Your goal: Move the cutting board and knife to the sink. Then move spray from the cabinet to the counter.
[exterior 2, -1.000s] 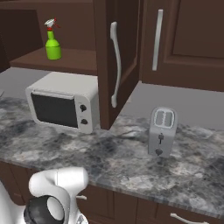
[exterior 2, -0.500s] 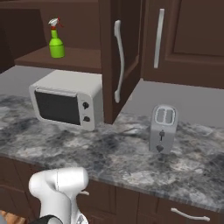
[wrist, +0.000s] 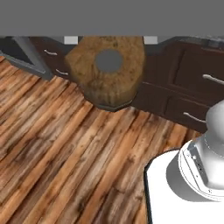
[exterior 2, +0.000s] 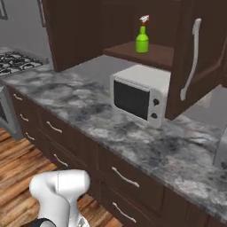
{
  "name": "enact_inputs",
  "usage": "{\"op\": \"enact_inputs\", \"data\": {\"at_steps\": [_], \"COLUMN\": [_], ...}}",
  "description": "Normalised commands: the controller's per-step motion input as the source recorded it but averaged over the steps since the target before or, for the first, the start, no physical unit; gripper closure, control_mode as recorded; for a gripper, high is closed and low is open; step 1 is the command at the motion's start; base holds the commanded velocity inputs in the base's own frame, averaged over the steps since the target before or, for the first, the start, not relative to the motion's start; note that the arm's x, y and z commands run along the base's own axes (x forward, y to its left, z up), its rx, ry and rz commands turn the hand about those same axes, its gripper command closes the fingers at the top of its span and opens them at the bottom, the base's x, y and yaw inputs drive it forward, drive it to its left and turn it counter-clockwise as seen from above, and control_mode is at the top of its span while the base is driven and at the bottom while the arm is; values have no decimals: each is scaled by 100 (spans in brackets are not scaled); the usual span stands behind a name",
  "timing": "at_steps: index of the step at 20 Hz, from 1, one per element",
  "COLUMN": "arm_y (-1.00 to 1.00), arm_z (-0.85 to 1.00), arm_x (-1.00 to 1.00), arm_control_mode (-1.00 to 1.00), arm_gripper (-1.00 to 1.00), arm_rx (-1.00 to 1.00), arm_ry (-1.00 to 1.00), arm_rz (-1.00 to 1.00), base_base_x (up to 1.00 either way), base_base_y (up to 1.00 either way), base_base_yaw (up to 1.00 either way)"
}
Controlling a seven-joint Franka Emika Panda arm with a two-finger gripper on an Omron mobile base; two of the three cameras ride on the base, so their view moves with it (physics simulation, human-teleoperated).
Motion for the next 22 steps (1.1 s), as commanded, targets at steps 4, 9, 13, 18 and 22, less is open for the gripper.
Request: {"op": "enact_inputs", "data": {"at_steps": [4,9,13,18,22], "arm_y": [0,0,0,0,0], "arm_z": [0,0,0,0,0], "arm_x": [0,0,0,0,0], "arm_control_mode": [100,100,100,100,100], "arm_gripper": [100,100,100,100,100], "arm_rx": [0,0,0,0,0], "arm_ry": [0,0,0,0,0], "arm_rz": [0,0,0,0,0], "base_base_x": [0,0,63,100,100], "base_base_y": [0,0,3,0,0], "base_base_yaw": [100,100,70,3,0]}}
